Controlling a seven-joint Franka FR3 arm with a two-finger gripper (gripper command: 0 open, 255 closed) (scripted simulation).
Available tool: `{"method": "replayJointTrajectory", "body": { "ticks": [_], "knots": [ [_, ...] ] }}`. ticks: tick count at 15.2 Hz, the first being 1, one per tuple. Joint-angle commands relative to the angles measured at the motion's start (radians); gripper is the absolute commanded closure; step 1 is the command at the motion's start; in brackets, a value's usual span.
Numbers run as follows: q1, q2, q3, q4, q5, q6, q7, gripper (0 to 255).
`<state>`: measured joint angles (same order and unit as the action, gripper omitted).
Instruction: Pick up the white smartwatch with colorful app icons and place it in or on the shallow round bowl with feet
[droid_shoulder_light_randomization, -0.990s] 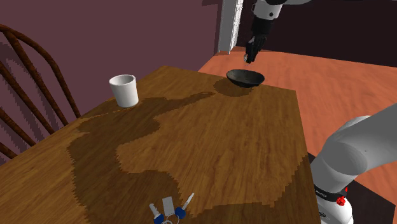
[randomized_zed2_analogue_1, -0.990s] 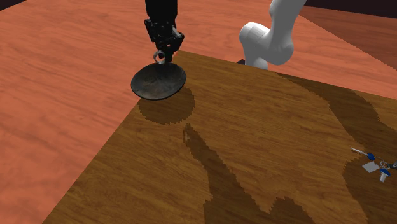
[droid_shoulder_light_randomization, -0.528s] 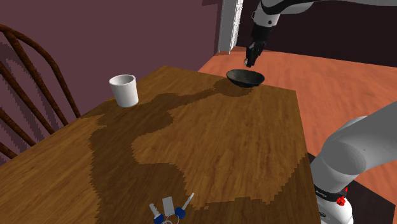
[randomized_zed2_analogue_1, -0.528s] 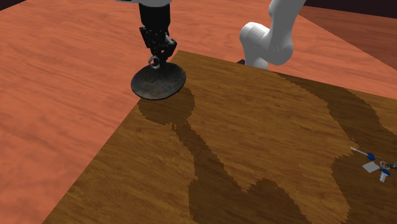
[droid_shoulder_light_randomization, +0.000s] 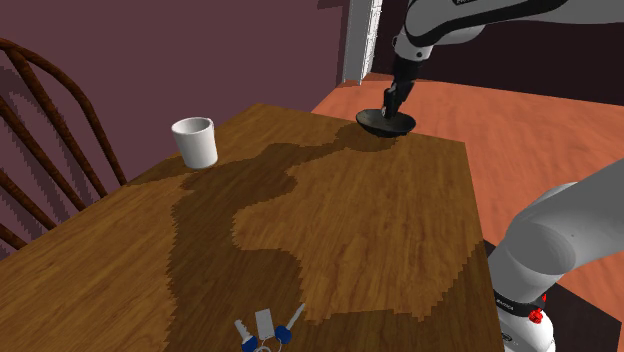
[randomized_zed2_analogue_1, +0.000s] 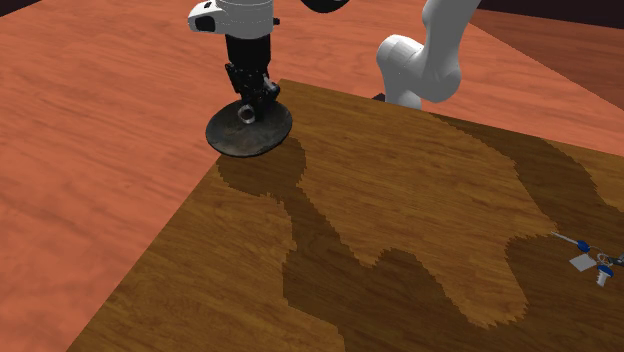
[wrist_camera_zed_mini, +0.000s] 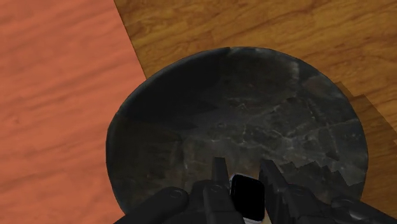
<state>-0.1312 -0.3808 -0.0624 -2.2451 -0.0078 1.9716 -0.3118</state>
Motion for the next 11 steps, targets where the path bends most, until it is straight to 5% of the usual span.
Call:
{"method": "replayJointTrajectory", "body": {
  "ticks": [1, 7, 8, 11],
  "knots": [
    [0.000, 0.003, 0.000, -0.009, 0.000, 0.012, 0.000, 255],
    [0.000, 0.003, 0.000, -0.008, 0.000, 0.012, 0.000, 255],
    [0.000, 0.003, 0.000, -0.008, 0.000, 0.012, 0.000, 0],
    [0.000, 0.003, 0.000, -0.008, 0.000, 0.012, 0.000, 0]
  ]
}}
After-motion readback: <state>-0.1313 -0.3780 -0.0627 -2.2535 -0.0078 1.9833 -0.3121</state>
